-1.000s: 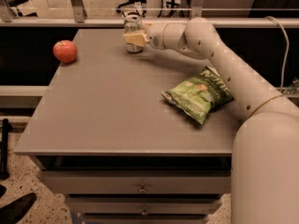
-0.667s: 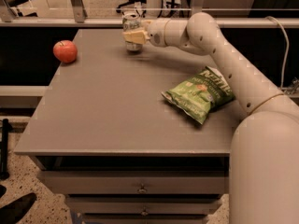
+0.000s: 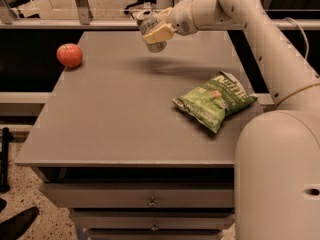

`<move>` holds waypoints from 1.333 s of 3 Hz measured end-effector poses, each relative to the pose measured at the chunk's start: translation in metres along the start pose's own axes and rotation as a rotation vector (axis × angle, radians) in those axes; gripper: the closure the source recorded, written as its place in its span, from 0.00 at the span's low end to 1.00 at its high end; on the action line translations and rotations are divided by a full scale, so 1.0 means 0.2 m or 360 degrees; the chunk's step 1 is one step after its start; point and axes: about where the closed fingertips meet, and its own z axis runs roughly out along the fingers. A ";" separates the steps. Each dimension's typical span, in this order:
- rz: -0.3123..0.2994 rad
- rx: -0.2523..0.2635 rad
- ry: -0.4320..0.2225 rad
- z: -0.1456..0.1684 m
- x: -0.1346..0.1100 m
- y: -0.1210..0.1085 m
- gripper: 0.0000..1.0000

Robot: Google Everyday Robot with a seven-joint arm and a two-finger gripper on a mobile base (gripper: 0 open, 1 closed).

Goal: Knock 7up can over

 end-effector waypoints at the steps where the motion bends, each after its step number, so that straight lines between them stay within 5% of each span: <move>1: -0.0244 -0.0185 0.0321 -0.09 0.08 0.15 1.00; 2: -0.0665 -0.0517 0.0768 -0.16 0.19 0.43 1.00; 3: -0.0932 -0.0720 0.0975 -0.18 0.27 0.59 1.00; 4: -0.1164 -0.0880 0.1090 -0.15 0.31 0.74 0.79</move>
Offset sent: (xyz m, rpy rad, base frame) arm -0.1302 -0.0483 -0.0715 -1.0247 -0.0807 0.4666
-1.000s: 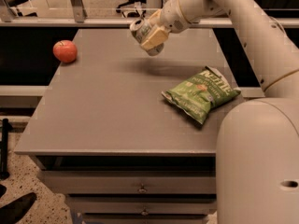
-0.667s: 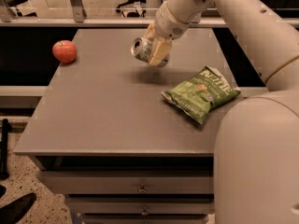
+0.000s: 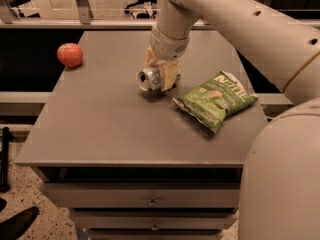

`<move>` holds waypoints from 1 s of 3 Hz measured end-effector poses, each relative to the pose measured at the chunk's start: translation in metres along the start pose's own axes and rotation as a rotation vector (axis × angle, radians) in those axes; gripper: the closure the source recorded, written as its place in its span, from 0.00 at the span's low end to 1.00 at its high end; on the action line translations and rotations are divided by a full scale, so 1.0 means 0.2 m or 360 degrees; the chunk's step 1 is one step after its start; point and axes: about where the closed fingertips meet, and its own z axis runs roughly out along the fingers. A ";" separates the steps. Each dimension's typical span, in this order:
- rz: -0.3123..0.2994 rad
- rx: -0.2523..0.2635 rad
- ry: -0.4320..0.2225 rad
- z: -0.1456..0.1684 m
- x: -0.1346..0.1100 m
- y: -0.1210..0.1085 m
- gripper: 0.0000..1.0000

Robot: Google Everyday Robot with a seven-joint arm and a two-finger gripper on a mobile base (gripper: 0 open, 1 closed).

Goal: Knock 7up can over

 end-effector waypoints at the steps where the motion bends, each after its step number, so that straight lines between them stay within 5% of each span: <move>1: -0.0123 -0.0036 0.0030 0.03 -0.07 0.03 0.48; 3: -0.0249 -0.0097 0.0067 0.01 -0.11 0.06 0.02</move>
Offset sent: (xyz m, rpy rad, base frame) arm -0.0264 0.0116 -0.0029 -0.0926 -0.0217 0.1512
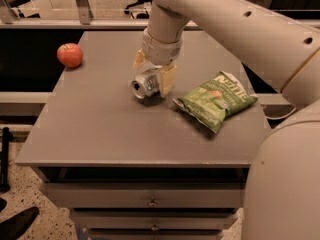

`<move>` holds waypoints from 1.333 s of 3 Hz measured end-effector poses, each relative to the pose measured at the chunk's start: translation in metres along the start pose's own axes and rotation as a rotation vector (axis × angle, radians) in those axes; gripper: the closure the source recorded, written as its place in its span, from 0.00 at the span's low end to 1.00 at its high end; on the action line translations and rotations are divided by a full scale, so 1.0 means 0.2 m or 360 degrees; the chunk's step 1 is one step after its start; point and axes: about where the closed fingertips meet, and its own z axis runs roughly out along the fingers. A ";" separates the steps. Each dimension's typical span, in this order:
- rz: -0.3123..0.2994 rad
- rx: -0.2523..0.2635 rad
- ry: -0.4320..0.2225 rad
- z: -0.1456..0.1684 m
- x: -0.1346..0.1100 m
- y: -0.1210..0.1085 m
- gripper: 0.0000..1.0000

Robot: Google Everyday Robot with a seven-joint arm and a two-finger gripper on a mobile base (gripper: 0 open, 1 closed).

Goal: Knock 7up can over

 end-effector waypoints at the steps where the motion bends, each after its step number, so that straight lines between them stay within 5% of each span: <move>1: -0.0047 -0.0018 0.0025 -0.01 0.00 0.00 0.00; 3: 0.0031 0.0002 0.0032 -0.03 0.07 0.00 0.00; 4: 0.0266 0.0041 -0.0004 -0.05 0.23 0.00 0.00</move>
Offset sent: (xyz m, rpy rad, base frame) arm 0.0008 -0.0053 0.0036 -0.0443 -0.0153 0.0401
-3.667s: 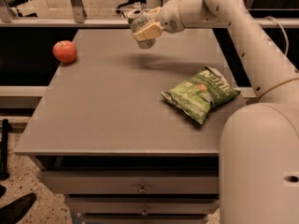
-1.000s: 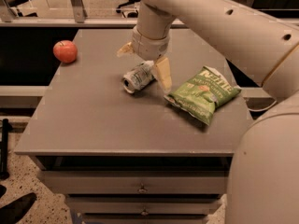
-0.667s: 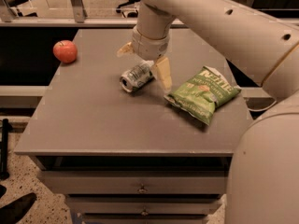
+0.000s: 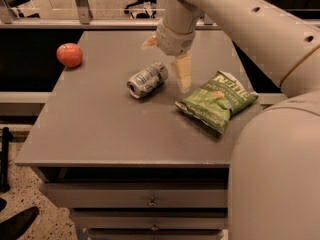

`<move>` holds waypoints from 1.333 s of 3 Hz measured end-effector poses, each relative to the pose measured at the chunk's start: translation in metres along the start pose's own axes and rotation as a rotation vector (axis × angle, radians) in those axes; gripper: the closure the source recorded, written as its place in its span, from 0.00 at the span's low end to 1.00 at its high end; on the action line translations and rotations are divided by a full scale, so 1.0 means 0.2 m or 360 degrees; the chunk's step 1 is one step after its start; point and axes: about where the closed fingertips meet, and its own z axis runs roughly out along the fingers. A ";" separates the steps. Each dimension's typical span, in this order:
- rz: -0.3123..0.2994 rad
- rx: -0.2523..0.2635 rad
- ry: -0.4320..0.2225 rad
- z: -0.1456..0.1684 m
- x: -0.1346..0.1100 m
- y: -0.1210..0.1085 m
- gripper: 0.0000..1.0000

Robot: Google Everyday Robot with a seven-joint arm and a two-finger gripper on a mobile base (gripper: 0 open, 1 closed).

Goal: Knock 7up can over

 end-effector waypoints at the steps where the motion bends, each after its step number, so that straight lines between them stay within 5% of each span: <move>1: 0.0290 0.0087 -0.0068 -0.06 0.16 -0.07 0.00; 2: 0.0712 0.0341 -0.0221 -0.22 0.36 -0.14 0.00; 3: 0.1008 0.0562 -0.0334 -0.36 0.52 -0.13 0.00; 4: 0.1018 0.0559 -0.0336 -0.34 0.52 -0.13 0.00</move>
Offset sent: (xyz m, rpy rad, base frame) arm 0.0930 -0.0918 0.0768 0.4572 -0.0049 -0.6362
